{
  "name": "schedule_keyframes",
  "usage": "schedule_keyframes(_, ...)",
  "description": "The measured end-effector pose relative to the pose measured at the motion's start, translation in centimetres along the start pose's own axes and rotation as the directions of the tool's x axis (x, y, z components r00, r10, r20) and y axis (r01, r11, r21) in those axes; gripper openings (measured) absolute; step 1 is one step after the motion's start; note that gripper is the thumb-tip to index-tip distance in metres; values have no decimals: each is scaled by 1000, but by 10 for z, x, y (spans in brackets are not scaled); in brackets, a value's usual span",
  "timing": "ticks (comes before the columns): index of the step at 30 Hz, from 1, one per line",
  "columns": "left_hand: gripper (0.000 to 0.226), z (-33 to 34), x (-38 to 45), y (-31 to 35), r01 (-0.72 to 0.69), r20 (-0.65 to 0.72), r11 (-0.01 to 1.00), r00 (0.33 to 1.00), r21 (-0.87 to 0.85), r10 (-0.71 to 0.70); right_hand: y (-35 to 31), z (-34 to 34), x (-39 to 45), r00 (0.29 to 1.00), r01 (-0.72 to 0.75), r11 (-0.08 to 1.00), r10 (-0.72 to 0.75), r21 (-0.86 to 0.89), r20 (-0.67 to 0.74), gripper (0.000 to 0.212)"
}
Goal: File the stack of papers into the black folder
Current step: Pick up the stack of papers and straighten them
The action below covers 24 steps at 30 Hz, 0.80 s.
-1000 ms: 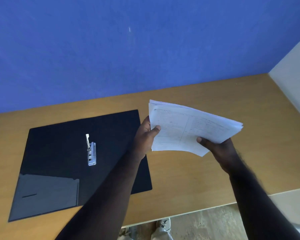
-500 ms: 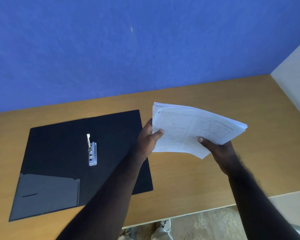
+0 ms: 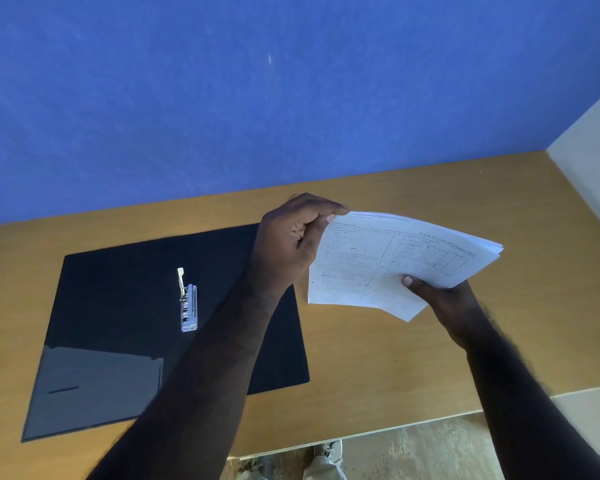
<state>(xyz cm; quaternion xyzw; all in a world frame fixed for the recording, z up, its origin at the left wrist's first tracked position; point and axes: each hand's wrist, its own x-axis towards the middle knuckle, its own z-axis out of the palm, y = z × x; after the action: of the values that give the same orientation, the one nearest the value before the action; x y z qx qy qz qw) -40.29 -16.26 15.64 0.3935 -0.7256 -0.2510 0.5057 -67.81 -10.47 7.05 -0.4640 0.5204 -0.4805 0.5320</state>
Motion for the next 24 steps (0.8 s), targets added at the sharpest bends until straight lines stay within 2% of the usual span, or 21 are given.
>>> schedule_keyframes(7,22,-8,1,-6,-81,45,991,996,111,77,-2,1,0,1000,3,1000,-3,-30,-2,46)
schedule_keyframes(12,23,-10,10,-6,-132,3,979,991,154,133,-6,3,5,999,38,999,-37,-39,4,48)
schedule_keyframes(19,23,-8,5,-10,-91,5,986,996,140,92,0,4,6,1000,-23,999,23,-30,-9,43)
schedule_keyframes(22,21,-8,6,-9,-67,0,991,998,117,67,3,3,6,997,-75,993,76,-95,7,41)
schedule_keyframes(24,21,-7,7,-7,-54,1,992,999,112,54,5,2,7,992,-122,981,118,-151,-36,39)
